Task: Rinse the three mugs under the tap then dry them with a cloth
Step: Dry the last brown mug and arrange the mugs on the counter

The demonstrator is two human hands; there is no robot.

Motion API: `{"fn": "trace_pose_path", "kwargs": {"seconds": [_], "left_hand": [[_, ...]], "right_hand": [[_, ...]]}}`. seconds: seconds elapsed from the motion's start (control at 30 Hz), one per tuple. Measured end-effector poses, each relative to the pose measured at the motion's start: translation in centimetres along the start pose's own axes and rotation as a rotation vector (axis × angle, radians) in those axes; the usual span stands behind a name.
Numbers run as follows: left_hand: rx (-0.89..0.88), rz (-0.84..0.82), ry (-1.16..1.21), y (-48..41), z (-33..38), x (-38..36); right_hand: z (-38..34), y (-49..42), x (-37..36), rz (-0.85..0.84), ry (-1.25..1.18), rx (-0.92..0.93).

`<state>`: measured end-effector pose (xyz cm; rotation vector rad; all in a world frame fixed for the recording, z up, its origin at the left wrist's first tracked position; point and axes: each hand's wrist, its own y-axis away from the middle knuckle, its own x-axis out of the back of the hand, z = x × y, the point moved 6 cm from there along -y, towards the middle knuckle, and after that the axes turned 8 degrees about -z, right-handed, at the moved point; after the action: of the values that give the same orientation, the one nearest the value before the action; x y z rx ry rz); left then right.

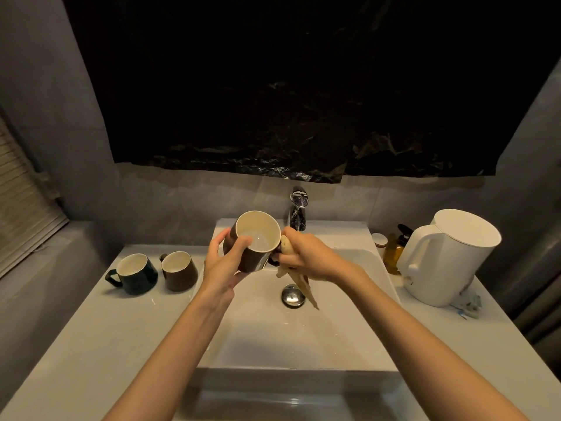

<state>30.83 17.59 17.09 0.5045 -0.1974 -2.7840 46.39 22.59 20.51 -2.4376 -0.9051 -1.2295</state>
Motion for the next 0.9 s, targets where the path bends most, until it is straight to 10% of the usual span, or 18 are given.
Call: {"fn": "trace_pose_path", "kwargs": {"seconds": [0.13, 0.23, 0.37, 0.77, 0.9], "left_hand": [[0.065, 0.038, 0.07, 0.1, -0.9, -0.1], [0.041, 0.165, 0.163, 0.8, -1.1, -0.8], [0.028, 0.209, 0.258, 1.6, -0.6, -1.8], [0.032, 0.126, 0.397, 2.6, 0.6, -2.7], [-0.031, 0.153, 0.323, 2.7, 1.0, -2.1]], "right_hand": [[-0.2, 0.0, -0.2, -0.025, 0.017, -0.044], [-1.8, 0.3, -1.2, 0.426, 0.567, -0.11], [-2.9, 1.4, -1.8, 0.809, 0.668, 0.051], [-0.9, 0.0, -2.4, 0.744, -0.688, 0.008], [-1.2, 0.0, -1.8, 0.681, -0.535, 0.042]]}}
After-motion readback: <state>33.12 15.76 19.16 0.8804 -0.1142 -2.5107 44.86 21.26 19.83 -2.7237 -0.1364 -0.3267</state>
